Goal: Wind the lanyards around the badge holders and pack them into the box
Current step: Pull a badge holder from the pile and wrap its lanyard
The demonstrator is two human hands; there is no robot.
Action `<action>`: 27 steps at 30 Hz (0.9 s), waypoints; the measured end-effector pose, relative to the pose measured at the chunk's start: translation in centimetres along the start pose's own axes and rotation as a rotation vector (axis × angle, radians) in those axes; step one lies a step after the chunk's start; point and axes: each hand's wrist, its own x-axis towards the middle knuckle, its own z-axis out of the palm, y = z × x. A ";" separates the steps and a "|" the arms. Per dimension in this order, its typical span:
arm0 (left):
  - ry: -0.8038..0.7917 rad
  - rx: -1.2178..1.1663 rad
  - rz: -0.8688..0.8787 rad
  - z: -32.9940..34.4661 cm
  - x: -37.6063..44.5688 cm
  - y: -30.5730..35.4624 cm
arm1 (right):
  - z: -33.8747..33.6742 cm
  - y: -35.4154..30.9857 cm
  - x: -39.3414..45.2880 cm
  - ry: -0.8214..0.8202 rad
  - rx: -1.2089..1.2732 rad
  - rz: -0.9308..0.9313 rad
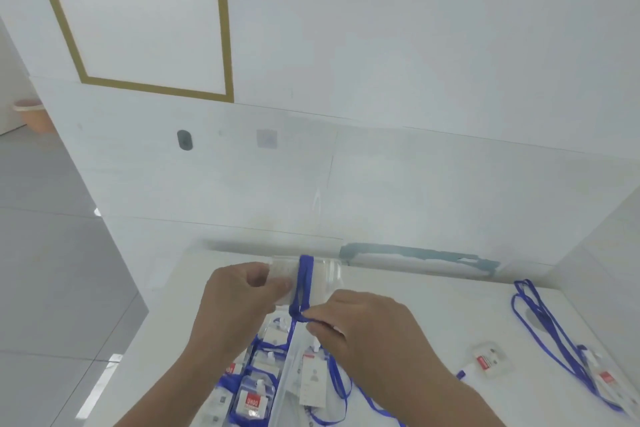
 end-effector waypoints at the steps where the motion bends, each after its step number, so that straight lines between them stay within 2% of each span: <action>1: -0.057 0.071 0.009 -0.4 -0.1 -0.4 | -0.8 0.2 0.3 -0.030 0.052 0.004; 4: -0.294 0.124 -0.008 -1.6 -0.5 -1.1 | -2.7 1.3 1.7 -0.147 0.282 0.063; 6: -0.461 0.099 -0.052 -2.5 -0.8 -1.7 | -2.8 2.1 3.1 -0.167 0.537 0.132; 9: -0.581 0.068 -0.117 -3.5 -1.0 -2.8 | -1.7 3.4 4.2 -0.161 0.810 0.254; 12: -0.566 -0.039 -0.194 -4.2 -1.3 -3.8 | 0.5 3.4 4.5 -0.283 0.841 0.268; 16: -0.508 -0.119 -0.225 -4.9 -0.9 -4.4 | 3.2 2.0 4.5 -0.231 0.955 0.319; 23: -0.495 -0.167 -0.187 -6.1 -0.3 -4.0 | 6.2 0.5 5.2 -0.283 1.046 0.290; 25: -0.497 -0.191 -0.172 -6.4 -0.2 -3.9 | 6.0 0.6 5.5 -0.267 1.002 0.226; 27: -0.502 -0.209 -0.158 -6.6 -0.2 -3.8 | 6.4 0.2 5.8 -0.338 0.891 0.128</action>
